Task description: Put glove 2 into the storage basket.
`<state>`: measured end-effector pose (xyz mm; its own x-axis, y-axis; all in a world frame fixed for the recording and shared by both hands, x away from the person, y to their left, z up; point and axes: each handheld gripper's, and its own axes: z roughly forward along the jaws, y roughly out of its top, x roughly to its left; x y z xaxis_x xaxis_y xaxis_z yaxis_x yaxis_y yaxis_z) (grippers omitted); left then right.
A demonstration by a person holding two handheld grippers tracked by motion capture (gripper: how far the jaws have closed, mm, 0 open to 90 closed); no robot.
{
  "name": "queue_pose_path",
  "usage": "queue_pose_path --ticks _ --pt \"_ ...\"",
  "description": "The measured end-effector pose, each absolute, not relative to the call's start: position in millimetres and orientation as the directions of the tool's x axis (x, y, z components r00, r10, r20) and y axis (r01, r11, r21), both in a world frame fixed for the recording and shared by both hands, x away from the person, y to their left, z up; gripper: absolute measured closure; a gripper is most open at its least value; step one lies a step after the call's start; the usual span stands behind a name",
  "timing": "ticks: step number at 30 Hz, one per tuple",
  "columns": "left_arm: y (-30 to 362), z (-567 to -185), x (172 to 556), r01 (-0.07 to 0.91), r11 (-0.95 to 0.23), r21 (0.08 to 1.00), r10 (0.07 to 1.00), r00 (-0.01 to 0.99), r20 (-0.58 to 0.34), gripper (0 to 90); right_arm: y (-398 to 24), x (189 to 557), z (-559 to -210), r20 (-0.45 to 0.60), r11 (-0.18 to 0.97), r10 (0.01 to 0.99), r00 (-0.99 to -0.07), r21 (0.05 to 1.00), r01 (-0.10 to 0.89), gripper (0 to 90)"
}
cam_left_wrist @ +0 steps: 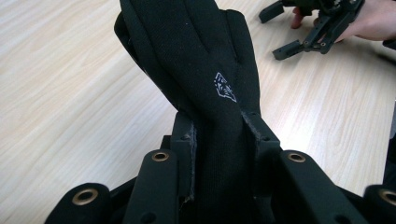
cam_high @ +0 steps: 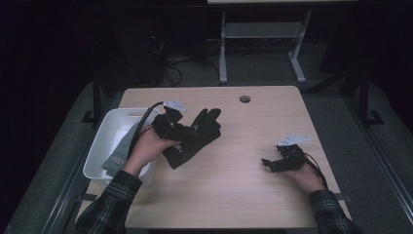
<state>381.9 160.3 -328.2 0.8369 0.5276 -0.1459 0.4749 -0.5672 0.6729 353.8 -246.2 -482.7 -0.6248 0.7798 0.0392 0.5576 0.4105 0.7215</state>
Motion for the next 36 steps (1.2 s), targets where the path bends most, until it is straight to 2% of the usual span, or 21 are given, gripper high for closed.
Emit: queue_pose_path --ticks 12,20,30,36 --pt "203 -312 378 0.498 -0.527 0.689 0.598 0.793 -0.115 68.7 -246 354 -483 0.039 0.409 0.781 -0.624 0.722 0.558 13.1" --pt "252 -307 372 0.541 -0.475 0.694 0.675 0.730 -0.108 68.7 -246 354 -483 0.040 0.408 0.782 -0.622 0.721 0.560 13.1" --pt "316 -316 362 0.607 -0.368 0.704 0.772 0.621 -0.131 68.7 -246 354 -483 0.039 0.407 0.785 -0.619 0.720 0.562 13.0" --pt "339 -330 362 0.642 -0.333 0.691 0.799 0.581 -0.155 68.6 -245 354 -483 0.039 0.407 0.785 -0.618 0.720 0.562 13.1"
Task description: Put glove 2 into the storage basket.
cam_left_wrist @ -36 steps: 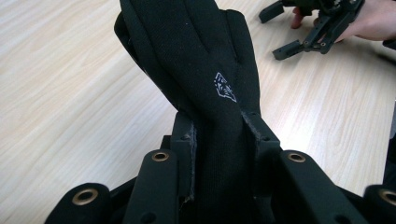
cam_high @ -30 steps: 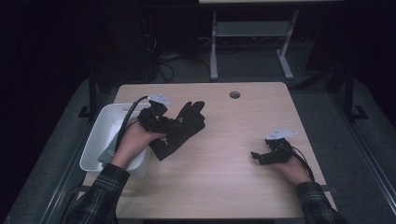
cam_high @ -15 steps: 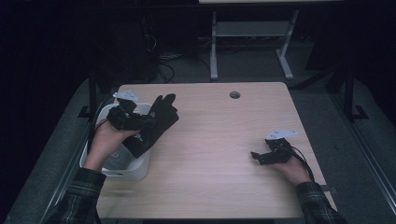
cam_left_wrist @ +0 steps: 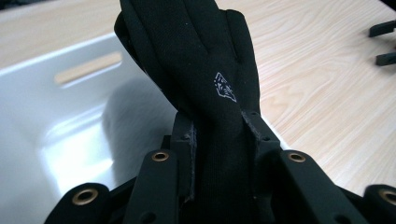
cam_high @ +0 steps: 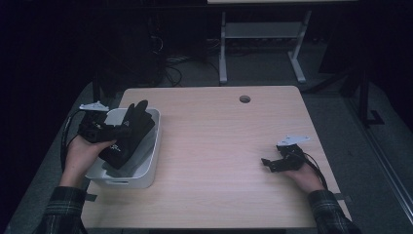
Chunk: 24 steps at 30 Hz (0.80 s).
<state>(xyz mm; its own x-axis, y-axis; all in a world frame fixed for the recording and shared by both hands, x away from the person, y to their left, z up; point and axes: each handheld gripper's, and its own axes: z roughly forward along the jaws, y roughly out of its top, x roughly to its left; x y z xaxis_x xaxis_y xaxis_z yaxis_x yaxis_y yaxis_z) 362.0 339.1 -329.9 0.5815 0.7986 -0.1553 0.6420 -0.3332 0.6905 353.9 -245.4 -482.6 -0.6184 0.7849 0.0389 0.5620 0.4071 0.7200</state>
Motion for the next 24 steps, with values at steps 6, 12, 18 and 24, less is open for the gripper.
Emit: queue_pose_path --ticks 6,12,18,24 --pt "345 -347 366 0.666 -0.320 0.674 0.806 0.565 -0.177 68.5 -245 354 -483 0.037 0.407 0.786 -0.618 0.721 0.561 13.1" --pt "345 -363 370 0.698 -0.324 0.639 0.810 0.553 -0.193 68.0 -245 354 -483 0.037 0.407 0.786 -0.618 0.721 0.561 13.1" --pt "346 -372 375 0.703 -0.342 0.623 0.822 0.546 -0.165 63.9 -245 354 -483 0.034 0.409 0.785 -0.618 0.722 0.558 13.1" --pt "347 -375 377 0.704 -0.344 0.621 0.843 0.523 -0.125 46.9 -245 354 -483 0.034 0.409 0.785 -0.618 0.722 0.558 13.1"
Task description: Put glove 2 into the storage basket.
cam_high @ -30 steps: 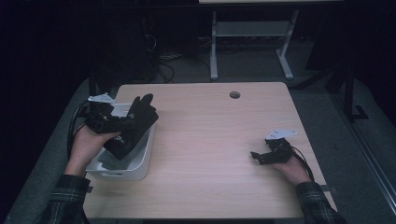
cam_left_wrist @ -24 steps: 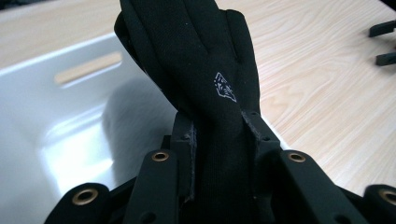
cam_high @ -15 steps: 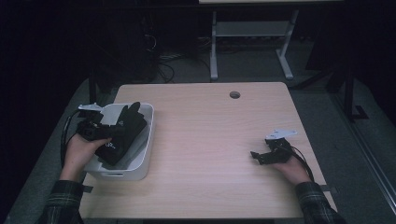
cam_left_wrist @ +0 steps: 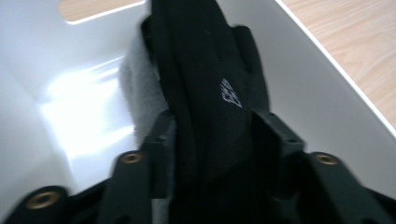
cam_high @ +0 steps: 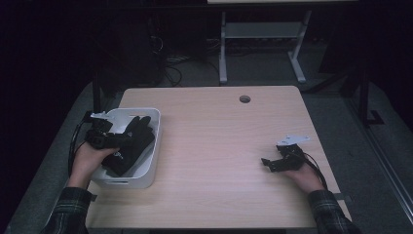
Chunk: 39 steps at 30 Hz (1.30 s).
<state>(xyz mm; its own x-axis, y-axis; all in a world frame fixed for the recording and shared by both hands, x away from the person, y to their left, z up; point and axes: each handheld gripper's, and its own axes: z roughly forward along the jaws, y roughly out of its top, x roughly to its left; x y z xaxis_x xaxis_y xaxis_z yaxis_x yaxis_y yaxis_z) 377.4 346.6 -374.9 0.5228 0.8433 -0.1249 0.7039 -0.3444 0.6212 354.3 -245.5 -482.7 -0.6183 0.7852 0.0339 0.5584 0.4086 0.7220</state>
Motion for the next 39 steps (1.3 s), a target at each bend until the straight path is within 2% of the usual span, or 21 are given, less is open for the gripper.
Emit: queue_pose_path --ticks 5,9,19,39 --pt "347 -370 377 0.688 -0.336 0.643 0.865 0.496 -0.079 31.2 -245 354 -483 0.034 0.409 0.785 -0.618 0.722 0.558 13.1" --pt "345 -360 373 0.663 -0.322 0.675 0.867 0.494 -0.072 23.8 -246 354 -483 0.033 0.409 0.785 -0.619 0.722 0.558 13.1" --pt "316 -338 368 0.599 -0.331 0.729 0.838 0.542 -0.065 19.2 -246 354 -483 0.034 0.409 0.785 -0.619 0.722 0.558 13.1" --pt "227 -338 370 0.509 -0.367 0.778 0.725 0.681 -0.104 18.8 -245 354 -483 0.038 0.406 0.786 -0.617 0.721 0.561 13.1"
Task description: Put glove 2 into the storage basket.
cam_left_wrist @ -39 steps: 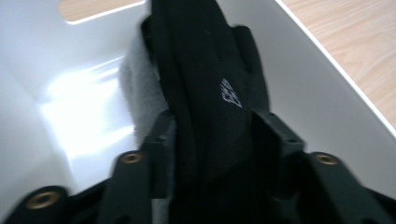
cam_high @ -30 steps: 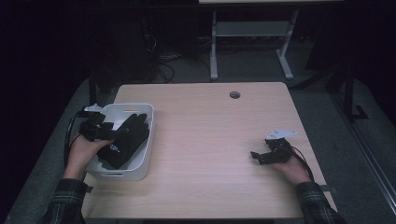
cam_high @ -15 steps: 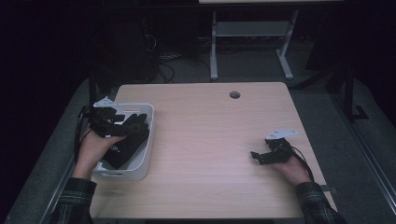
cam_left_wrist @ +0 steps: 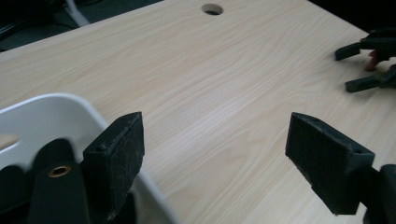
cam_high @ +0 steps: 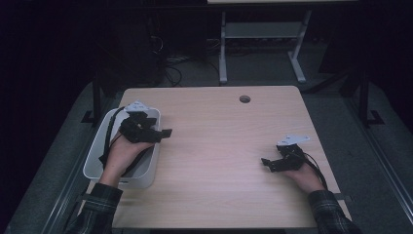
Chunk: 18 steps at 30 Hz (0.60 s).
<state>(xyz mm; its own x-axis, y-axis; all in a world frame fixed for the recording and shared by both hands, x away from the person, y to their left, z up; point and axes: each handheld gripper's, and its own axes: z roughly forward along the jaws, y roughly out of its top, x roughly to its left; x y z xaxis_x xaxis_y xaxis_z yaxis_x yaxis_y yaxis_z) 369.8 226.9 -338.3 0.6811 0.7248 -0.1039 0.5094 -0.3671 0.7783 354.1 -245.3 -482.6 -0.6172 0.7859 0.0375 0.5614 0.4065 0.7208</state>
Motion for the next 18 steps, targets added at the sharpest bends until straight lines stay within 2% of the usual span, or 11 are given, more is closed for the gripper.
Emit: queue_pose_path --ticks 18 --pt "149 -370 357 0.460 -0.431 0.776 0.612 0.781 -0.124 18.9 -245 354 -483 0.039 0.404 0.788 -0.614 0.720 0.564 13.1"
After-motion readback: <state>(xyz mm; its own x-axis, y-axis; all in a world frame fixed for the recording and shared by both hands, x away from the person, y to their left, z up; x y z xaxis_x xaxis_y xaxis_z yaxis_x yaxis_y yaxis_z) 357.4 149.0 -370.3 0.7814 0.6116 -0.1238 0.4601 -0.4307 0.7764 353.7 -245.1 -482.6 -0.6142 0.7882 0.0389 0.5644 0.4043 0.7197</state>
